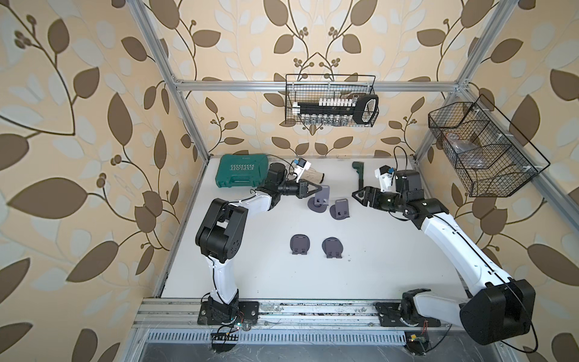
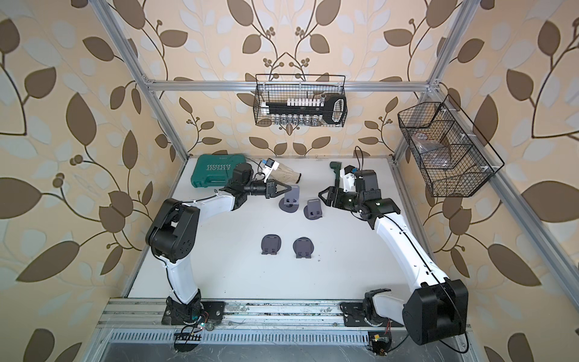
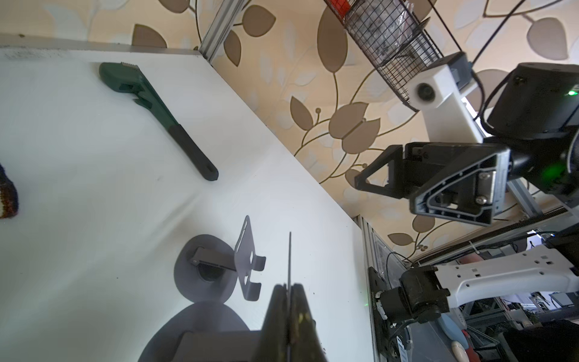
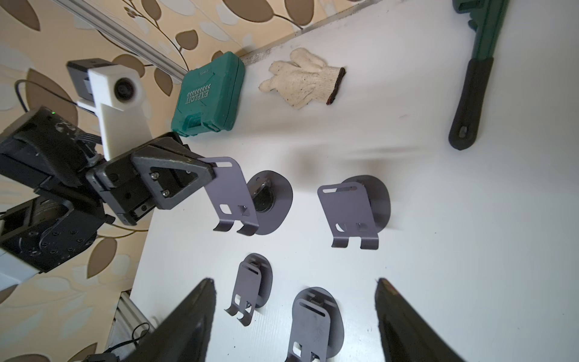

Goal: Open the phone stand
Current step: Place the phone stand at the center of the board.

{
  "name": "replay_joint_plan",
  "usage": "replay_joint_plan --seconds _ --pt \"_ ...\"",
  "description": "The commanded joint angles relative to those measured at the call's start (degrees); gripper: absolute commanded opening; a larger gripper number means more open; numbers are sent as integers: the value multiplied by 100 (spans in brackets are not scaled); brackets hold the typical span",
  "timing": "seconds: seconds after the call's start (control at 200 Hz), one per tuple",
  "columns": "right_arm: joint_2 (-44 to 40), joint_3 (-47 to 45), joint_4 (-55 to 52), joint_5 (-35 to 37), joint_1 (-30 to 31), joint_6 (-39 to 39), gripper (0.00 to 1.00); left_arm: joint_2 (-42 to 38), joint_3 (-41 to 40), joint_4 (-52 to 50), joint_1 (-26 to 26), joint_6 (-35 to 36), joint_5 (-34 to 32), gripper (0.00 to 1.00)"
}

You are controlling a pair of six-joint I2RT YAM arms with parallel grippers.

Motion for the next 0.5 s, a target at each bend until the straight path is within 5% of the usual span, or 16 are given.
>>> replay_joint_plan --seconds 0.0,0.24,0.335,0.495 --pt "-361 -269 541 274 -3 -110 76 332 370 -90 94 450 322 0" --pt "-454 -458 836 516 4 -155 75 858 725 -797 411 1124 641 0" --pt "-445 -541 950 594 3 -126 97 997 835 -1405 470 1660 700 0" --pt "-524 -770 1270 770 -8 66 98 1159 901 -1807 546 1987 588 0"
